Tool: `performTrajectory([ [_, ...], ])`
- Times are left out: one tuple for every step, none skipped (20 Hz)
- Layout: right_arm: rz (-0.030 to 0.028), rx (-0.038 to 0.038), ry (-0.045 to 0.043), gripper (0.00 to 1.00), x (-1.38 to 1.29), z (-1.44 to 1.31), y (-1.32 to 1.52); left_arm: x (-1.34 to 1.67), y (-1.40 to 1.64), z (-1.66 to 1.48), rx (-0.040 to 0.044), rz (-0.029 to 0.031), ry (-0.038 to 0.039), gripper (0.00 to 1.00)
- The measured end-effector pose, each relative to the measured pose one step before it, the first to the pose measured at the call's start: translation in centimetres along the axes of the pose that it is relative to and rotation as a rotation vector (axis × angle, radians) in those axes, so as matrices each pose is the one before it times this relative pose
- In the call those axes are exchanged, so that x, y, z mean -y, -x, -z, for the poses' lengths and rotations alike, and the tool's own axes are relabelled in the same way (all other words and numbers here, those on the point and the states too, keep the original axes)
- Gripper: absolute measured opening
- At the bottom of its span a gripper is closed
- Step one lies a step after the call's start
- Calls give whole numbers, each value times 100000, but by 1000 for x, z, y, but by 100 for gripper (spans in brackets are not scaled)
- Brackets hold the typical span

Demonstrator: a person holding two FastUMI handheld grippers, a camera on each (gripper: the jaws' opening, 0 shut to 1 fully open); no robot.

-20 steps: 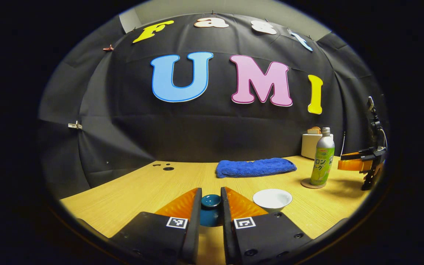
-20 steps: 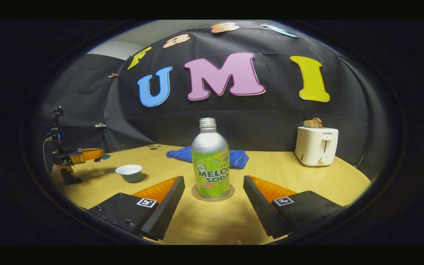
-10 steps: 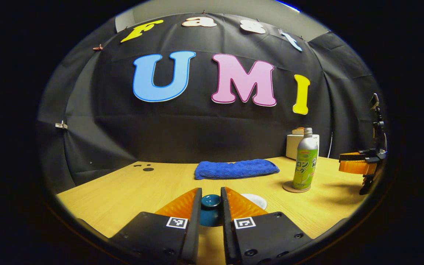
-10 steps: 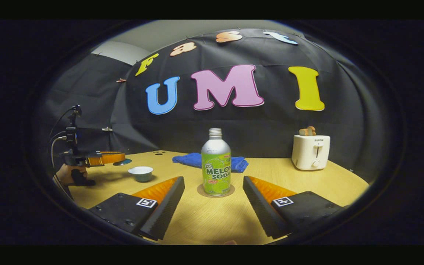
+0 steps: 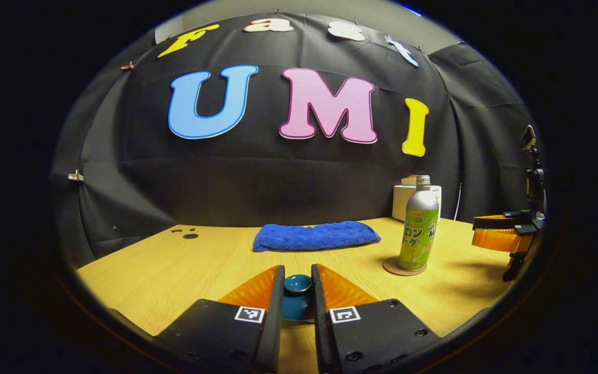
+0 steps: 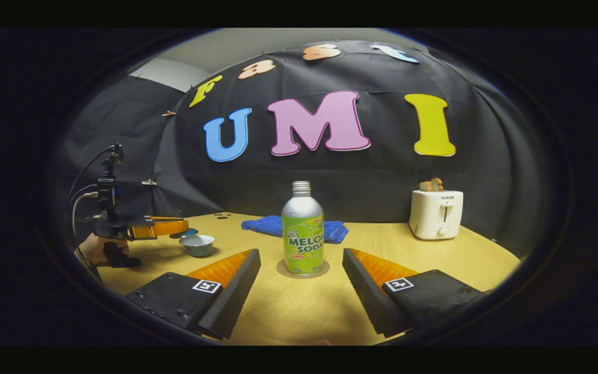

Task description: Open the teacup lid with one hand, grasp the water bottle and pour water into the teacup with the other hand; after pouring, place the water bottle on the coaster and then close the teacup lid.

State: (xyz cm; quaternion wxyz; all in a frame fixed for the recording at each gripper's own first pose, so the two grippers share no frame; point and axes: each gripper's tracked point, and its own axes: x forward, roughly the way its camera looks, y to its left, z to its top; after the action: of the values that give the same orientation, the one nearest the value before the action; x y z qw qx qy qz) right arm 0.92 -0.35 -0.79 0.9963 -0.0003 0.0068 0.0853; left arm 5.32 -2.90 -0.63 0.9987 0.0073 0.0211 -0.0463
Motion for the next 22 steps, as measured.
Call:
performTrajectory([
  [11,-42,-16,98,-19,-16,20,225,-185,237,-1094,534,-806,31],
  [3,4,6,98,15,-39,-23,262,-214,77,-952,975,-591,31],
  [-7,-11,7,98,5,4,24,362,-244,154,-1115,1055,-597,31],
  [16,-7,6,98,-24,16,9,204,-318,107,-1256,777,-558,31],
  [18,-9,8,98,8,-4,23,62,-272,88,-802,615,-125,31],
  [13,-13,-5,98,13,-7,-5,175,-299,-23,-567,769,105,31],
  [3,-8,7,98,-2,14,30,154,-357,103,-852,363,169,31],
  [0,-7,-6,98,28,-18,-11,56,-186,108,-1148,63,-81,31],
  [2,0,0,98,8,5,16,79,-54,177,-931,348,-267,31],
  [2,-18,-3,98,-19,-24,-8,13,-53,17,-561,-28,-279,31],
  [2,2,3,98,-11,-7,-31,20,-127,85,-537,-88,-390,33],
  [-4,-8,-16,98,9,0,-35,92,-65,0,-335,101,-375,33],
  [0,13,14,98,21,2,29,105,-136,73,-297,201,-414,34],
  [17,-14,-15,98,0,-15,-16,85,-88,-29,-466,55,-367,34],
  [-10,22,4,98,-10,14,-14,-7,-42,165,-708,-260,-410,35],
  [9,-8,-3,98,23,30,18,-75,-75,27,-467,-328,-199,35],
  [-14,18,34,98,-23,14,54,72,57,-14,-115,-163,-140,37],
  [-1,-23,-30,98,20,-50,-21,-20,-7,-48,128,-140,94,38],
  [0,24,29,98,-9,4,-26,-101,83,22,329,-465,328,38],
  [11,-19,-21,98,23,39,6,-317,119,-76,542,-1410,647,40],
  [-22,29,27,98,1,8,25,-360,200,-166,982,-1505,1004,43],
  [28,-35,-28,98,15,6,-18,-160,118,-108,985,-806,1245,49],
])
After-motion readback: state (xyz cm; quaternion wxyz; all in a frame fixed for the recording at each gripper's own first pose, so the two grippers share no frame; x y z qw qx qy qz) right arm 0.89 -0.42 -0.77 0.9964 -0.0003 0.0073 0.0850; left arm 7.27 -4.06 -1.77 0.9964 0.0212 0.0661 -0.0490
